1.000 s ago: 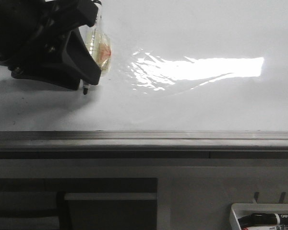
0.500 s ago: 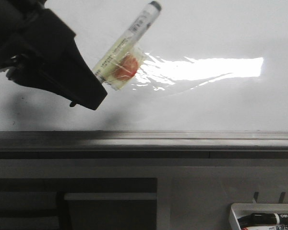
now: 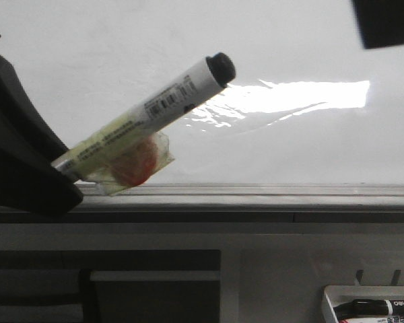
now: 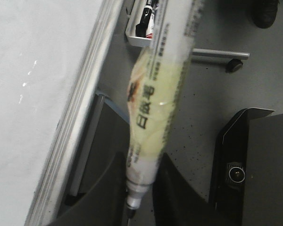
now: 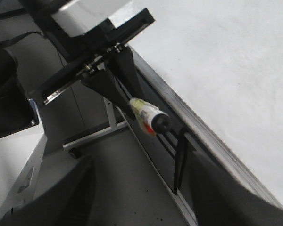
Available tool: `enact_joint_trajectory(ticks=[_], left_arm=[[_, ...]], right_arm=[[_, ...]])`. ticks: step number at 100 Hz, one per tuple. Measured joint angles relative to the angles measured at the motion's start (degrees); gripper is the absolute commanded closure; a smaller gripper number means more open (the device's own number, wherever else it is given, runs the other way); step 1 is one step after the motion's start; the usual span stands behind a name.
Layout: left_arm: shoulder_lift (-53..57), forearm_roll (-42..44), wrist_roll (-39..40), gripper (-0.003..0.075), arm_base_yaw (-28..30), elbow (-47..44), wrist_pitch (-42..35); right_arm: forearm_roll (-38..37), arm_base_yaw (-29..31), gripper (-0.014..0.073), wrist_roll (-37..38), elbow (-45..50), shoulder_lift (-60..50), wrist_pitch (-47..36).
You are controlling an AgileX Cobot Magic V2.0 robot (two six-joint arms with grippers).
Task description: Write number 5 on whiteboard
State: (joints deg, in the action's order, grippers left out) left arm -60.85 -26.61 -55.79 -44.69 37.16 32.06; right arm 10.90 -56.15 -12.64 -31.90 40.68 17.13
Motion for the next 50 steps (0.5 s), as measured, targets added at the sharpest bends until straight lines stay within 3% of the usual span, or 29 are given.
enact_joint_trajectory(ticks=[50], left_arm=[[2.0, 0.0, -2.2, 0.0741, -0.2, -0.3, -0.8]], right_arm=[[-0.5, -2.8, 0.0207, -0.7, -5.5, 14.0, -4.8]])
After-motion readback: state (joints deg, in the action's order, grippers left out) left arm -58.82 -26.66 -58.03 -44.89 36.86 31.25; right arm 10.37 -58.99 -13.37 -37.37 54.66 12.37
